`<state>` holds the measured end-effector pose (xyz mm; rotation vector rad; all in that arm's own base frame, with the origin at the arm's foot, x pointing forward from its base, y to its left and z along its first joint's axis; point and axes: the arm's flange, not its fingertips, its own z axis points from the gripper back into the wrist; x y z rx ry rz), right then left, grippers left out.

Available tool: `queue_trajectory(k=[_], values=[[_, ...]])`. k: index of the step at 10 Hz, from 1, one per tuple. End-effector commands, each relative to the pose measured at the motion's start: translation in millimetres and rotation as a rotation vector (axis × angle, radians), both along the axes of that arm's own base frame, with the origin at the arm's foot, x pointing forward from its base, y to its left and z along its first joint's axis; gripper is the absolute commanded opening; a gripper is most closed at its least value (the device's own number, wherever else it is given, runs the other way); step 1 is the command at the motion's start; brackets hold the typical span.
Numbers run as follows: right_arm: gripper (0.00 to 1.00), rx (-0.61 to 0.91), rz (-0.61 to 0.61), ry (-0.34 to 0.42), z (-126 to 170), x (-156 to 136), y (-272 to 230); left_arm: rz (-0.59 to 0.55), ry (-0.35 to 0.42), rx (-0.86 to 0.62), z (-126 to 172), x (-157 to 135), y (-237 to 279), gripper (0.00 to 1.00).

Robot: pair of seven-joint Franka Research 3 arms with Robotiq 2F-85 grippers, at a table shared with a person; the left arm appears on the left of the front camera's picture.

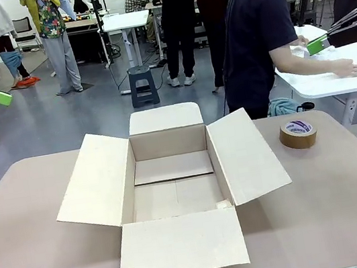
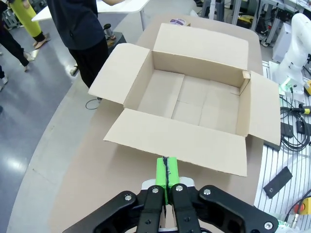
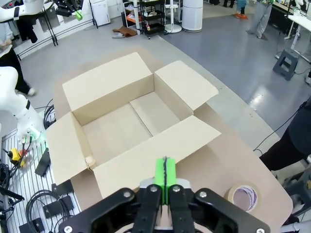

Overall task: Wrap the clocks to prevent damage.
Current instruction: Open the side flaps of the Package Box.

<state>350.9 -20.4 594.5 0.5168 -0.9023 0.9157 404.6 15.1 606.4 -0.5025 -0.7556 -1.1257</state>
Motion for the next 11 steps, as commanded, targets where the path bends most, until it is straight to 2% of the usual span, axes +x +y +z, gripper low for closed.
queue_trajectory(k=[1, 3, 4, 5, 6, 8, 10, 11], values=[[0.00, 0.010, 0.002, -0.001, 0.3, -0.2, -0.9, -0.002, 0.001, -0.001, 0.1, -0.2, -0.6, 0.00], [0.01, -0.003, -0.002, 0.000, 0.3, -0.3, 0.2, -0.002, 0.001, -0.001, 0.1, -0.2, -0.6, 0.00], [0.01, -0.028, -0.194, 0.059, 9.3, 1.1, 32.9, 0.000, 0.000, 0.002, 0.1, -0.1, -0.6, 0.00], [0.01, -0.069, -0.308, 0.116, 22.4, -4.8, 78.6, 0.065, 0.029, 0.030, 13.0, 1.3, -29.8, 0.00], [0.01, -0.124, -0.405, 0.125, 31.0, -7.6, 119.6, 0.066, 0.116, 0.090, 22.5, 3.6, -60.5, 0.00], [0.01, -0.295, -0.534, 0.256, 33.2, -3.9, 185.8, 0.116, 0.338, 0.286, 27.4, 18.5, -123.7, 0.00], [0.01, -0.375, -0.641, 0.504, 6.4, 17.5, 218.3, 0.170, 0.486, 0.400, -0.7, 35.4, -174.5, 0.00], [0.01, -0.417, -0.653, 0.591, -10.4, 28.0, 226.8, 0.191, 0.541, 0.449, -21.2, 42.5, -190.4, 0.00]])
